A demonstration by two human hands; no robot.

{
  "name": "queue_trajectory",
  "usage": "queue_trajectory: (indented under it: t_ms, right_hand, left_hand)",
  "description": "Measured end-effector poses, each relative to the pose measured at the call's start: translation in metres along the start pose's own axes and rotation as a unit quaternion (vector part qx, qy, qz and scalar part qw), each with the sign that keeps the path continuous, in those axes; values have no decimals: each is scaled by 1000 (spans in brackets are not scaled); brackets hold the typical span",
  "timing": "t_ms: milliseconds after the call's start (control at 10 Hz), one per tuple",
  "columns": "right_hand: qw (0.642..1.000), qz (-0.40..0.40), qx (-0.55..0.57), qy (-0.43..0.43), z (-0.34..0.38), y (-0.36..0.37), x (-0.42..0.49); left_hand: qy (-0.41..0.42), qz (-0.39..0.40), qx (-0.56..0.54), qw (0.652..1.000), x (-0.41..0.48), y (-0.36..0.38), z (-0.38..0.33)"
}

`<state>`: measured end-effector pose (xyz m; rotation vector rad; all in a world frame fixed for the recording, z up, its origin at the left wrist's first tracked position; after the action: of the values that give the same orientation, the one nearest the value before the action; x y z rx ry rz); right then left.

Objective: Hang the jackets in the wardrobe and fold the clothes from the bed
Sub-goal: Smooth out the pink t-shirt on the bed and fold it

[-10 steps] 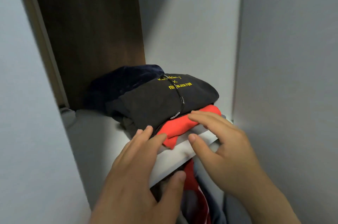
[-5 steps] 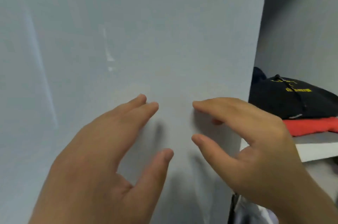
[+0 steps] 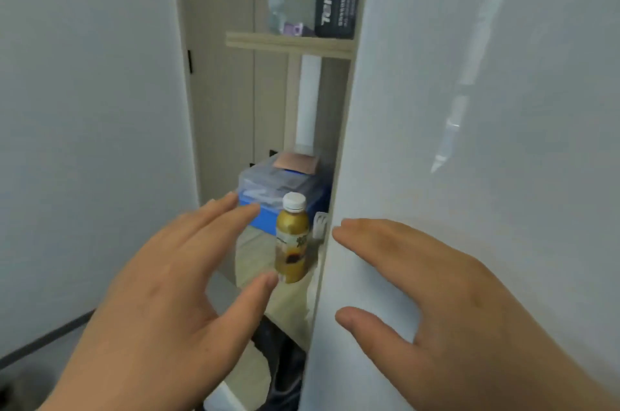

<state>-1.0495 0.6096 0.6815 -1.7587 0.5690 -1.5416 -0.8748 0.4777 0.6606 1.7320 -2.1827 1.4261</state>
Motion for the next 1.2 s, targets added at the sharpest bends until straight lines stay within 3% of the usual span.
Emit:
queue_trajectory:
  t_ms: [100, 300, 500, 900, 1200]
  right_hand:
    - [979, 125, 158, -12, 19, 69, 14]
    - [943, 223, 244, -46, 39, 167, 30]
    - [914, 235, 305, -124, 80, 239, 50]
    - [804, 376, 371, -273, 212, 338, 93]
    - [766, 401, 381, -328, 283, 393, 136]
  left_hand:
    - [-84, -8, 75, 994, -19, -10, 37]
    - [-233, -8, 184, 955, -70, -25, 91]
    - [-367, -63, 218, 902, -132, -54, 145]
    - [-594, -113, 263, 752, -256, -121, 224]
    - [-627, -88, 282, 721, -295, -140, 288]
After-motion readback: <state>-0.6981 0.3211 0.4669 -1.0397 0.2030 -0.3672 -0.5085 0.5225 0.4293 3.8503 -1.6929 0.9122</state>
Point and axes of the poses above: each hand's wrist, its own x-axis towards the middle knuckle, its own y-axis out of the palm, z = x × y, the point moved 4 cm from there along x, towards the middle knuckle, and after that the axes turned 14 degrees about -y, right-handed, at the moved point
